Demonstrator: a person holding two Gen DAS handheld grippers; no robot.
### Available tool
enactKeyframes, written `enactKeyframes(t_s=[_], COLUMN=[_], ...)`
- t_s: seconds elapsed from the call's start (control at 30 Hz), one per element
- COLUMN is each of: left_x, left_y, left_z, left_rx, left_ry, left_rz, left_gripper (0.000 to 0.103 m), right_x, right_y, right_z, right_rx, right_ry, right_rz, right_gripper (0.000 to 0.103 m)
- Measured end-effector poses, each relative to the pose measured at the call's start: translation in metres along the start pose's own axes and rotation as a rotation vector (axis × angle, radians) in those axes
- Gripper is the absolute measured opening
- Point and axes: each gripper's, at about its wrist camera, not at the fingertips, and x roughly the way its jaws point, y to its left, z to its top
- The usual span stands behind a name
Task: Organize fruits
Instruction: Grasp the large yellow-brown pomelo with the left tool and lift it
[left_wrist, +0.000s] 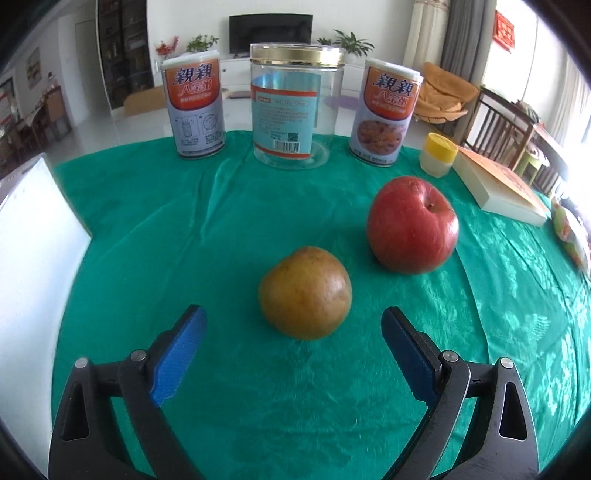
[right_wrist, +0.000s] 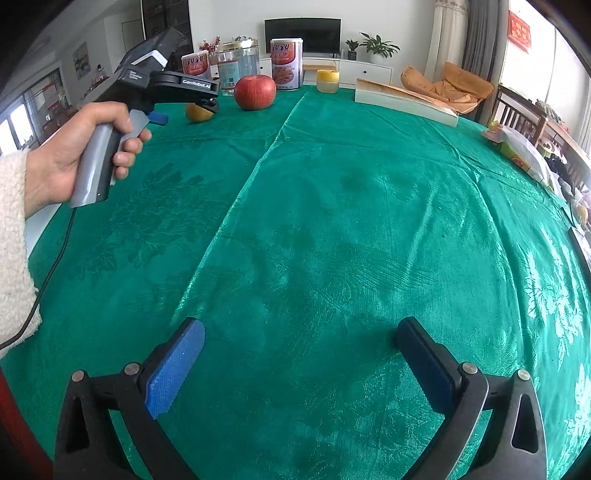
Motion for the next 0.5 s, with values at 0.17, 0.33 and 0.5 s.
enactKeyframes(t_s=[0.17,0.33,0.5], left_x=[0.010,-0.010,-0.065], left_y=[0.007,0.008,0.016], left_z=[0.005,-0.009,-0.053], left_rx=[-0.012,0.024,0.022], left_ry=[-0.031,-0.019,0.017], left_rz=[-0.054,-0.071,-0.101], left_gripper=[0.050,0.051,0.051], right_x=[0.000,0.001,0.001], right_y=[0.001,0.001,0.001], right_z=[0.000,0.001,0.001], right_rx=[-0.007,-0.011,-0.011], right_ry=[0.000,0.000,0.000], right_rz=[0.006,0.010,0.010], right_gripper=[0.103,0.103,0.103])
